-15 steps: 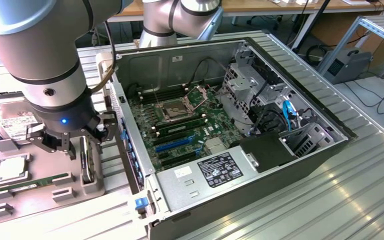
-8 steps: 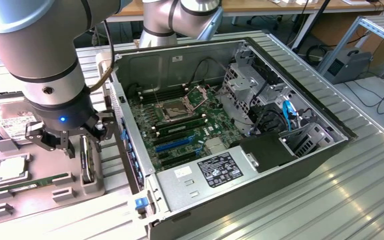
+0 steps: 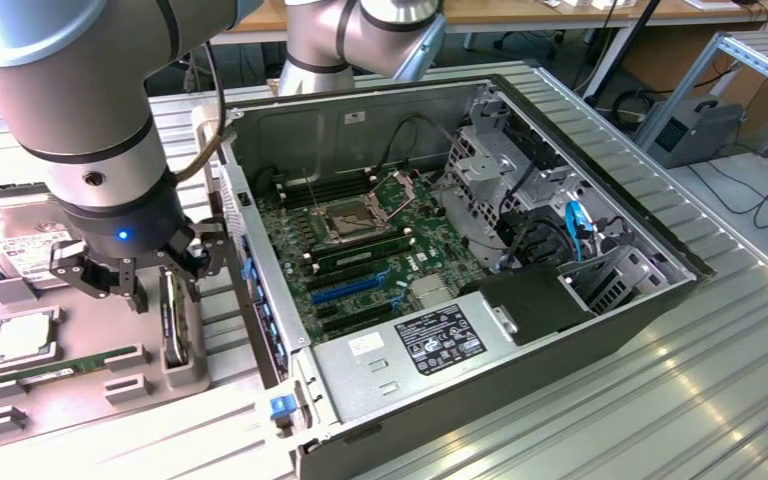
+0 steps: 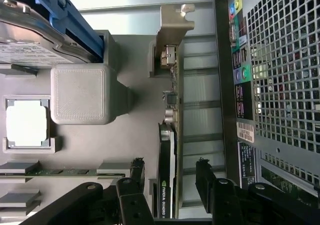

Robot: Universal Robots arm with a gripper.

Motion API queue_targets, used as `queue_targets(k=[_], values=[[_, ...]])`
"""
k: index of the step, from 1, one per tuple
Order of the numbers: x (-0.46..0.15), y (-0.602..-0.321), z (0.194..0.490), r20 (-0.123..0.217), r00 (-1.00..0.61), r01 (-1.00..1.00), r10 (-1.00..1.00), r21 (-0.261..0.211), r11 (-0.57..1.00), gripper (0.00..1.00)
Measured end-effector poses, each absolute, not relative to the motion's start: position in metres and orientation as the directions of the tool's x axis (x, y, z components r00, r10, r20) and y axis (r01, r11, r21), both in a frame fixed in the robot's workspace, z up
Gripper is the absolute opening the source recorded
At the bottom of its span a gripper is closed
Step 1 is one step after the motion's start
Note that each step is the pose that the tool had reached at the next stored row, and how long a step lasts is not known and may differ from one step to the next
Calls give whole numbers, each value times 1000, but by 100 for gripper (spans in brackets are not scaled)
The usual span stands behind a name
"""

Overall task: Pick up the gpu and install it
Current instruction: 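Pick up the gpu and move the gpu toward the slot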

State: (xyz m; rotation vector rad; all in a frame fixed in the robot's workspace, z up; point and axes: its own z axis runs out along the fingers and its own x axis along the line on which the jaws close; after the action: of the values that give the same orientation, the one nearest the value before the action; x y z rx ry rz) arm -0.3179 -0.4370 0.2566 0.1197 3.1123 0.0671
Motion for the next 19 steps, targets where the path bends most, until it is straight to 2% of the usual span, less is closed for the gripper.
queue_targets(k=[19], values=[[-322,-427,247,-25,-997,78,79,44,996,54]])
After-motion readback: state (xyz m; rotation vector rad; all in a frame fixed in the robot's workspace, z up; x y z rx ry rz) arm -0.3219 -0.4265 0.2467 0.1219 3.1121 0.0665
